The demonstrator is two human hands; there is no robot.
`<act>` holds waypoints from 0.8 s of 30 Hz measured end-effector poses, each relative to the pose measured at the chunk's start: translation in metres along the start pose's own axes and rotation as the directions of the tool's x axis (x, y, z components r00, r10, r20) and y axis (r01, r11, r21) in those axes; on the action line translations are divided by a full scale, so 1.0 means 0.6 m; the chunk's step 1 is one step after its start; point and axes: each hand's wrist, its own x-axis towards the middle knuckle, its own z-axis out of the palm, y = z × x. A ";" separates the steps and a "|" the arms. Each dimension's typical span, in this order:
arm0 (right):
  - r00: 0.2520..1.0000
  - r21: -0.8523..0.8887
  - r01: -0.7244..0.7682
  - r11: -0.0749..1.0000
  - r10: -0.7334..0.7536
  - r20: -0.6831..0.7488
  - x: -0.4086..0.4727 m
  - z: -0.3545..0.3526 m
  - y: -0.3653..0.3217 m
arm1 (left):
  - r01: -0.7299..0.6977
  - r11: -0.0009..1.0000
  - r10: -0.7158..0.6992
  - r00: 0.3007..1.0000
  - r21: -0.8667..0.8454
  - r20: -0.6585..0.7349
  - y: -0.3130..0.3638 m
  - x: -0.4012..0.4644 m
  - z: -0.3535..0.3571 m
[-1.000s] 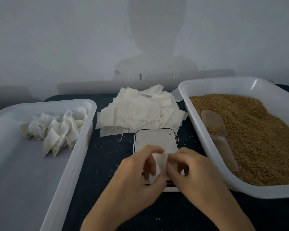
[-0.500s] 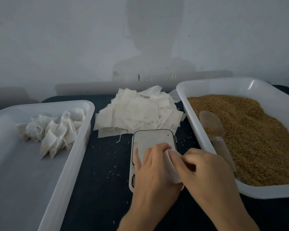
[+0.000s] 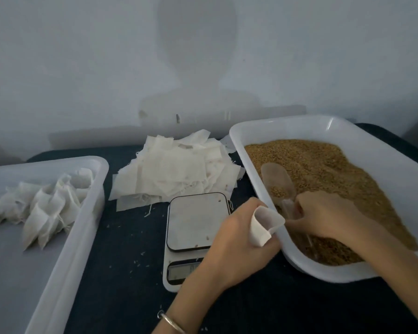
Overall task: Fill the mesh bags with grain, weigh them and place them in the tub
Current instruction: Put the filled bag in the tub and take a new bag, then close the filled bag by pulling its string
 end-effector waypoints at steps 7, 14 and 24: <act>0.999 0.152 0.032 0.988 -0.026 -0.042 -0.014 -0.068 0.065 | -0.046 0.998 0.046 0.999 -0.032 -0.026 0.001 0.008 -0.001; 0.999 -0.075 -0.009 0.997 0.006 -0.035 -0.014 -0.108 0.085 | -0.062 0.997 0.064 0.997 0.049 -0.031 -0.004 0.011 -0.003; 0.997 0.115 0.036 0.993 -0.028 -0.071 0.017 -0.030 0.061 | -0.008 0.995 0.006 1.000 0.100 0.022 -0.001 0.005 0.001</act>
